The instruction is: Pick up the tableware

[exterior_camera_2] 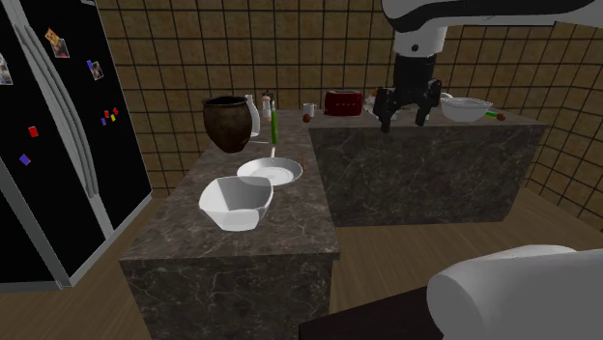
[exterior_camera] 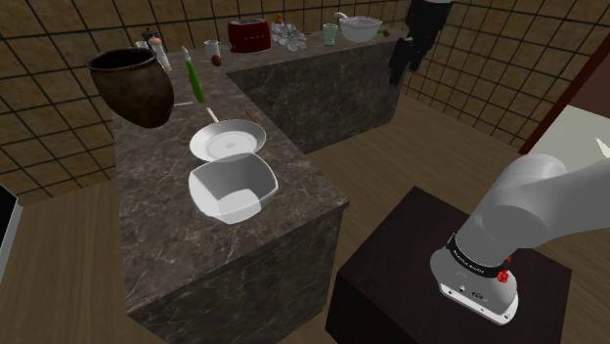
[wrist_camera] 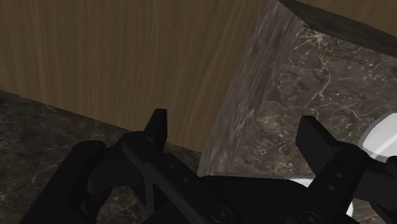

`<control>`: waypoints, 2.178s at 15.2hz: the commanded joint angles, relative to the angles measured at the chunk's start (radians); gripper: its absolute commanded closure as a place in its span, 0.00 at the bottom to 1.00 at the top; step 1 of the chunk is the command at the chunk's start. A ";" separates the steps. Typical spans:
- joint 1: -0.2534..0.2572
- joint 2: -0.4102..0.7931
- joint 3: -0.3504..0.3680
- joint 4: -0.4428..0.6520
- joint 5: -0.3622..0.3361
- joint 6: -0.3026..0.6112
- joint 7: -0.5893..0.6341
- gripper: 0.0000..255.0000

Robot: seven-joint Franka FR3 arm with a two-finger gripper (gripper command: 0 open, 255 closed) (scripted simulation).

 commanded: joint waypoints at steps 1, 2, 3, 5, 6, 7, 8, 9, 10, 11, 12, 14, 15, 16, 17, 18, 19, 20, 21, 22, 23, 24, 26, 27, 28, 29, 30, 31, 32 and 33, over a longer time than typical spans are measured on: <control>0.000 0.000 0.000 0.000 0.000 0.000 0.000 0.00; 0.004 0.011 0.010 -0.013 0.016 0.022 0.022 0.00; 0.008 0.023 0.021 -0.026 0.032 0.044 0.043 0.00; 0.016 0.051 0.041 -0.047 0.064 0.090 0.084 0.00; 0.021 0.067 0.052 -0.056 0.079 0.113 0.104 0.00; 0.026 0.084 0.063 -0.063 0.095 0.137 0.124 0.00; 0.030 0.102 0.073 -0.070 0.110 0.161 0.143 0.00; 0.035 0.121 0.084 -0.075 0.125 0.185 0.162 0.00; 0.039 0.141 0.095 -0.079 0.139 0.210 0.181 0.00; 0.044 0.163 0.105 -0.081 0.154 0.235 0.199 0.00; 0.048 0.185 0.116 -0.083 0.168 0.259 0.217 0.00; 0.057 0.233 0.138 -0.082 0.194 0.309 0.253 0.00; 0.062 0.258 0.148 -0.079 0.207 0.334 0.270 0.00; 0.066 0.284 0.159 -0.076 0.219 0.358 0.286 0.00; 0.071 0.311 0.169 -0.071 0.231 0.383 0.303 0.00; 0.075 0.339 0.180 -0.064 0.242 0.407 0.319 0.00; 0.079 0.368 0.190 -0.056 0.253 0.431 0.335 0.00; 0.082 0.397 0.200 -0.047 0.263 0.455 0.351 0.00; 0.086 0.427 0.210 -0.037 0.272 0.478 0.367 0.00; 0.090 0.458 0.220 -0.026 0.280 0.501 0.383 0.00; 0.093 0.489 0.230 -0.013 0.287 0.523 0.399 0.00; 0.097 0.521 0.239 0.002 0.294 0.545 0.414 0.00; 0.104 0.586 0.257 0.034 0.304 0.587 0.446 0.00; 0.108 0.619 0.265 0.052 0.308 0.607 0.462 0.00; 0.112 0.653 0.273 0.071 0.311 0.626 0.478 0.00; 0.116 0.687 0.281 0.092 0.313 0.645 0.494 0.00; 0.120 0.721 0.288 0.113 0.313 0.662 0.510 0.00; 0.125 0.756 0.295 0.136 0.313 0.679 0.526 0.00; 0.126 0.760 0.295 0.139 0.313 0.681 0.528 0.00; 0.127 0.765 0.296 0.131 0.313 0.694 0.527 0.00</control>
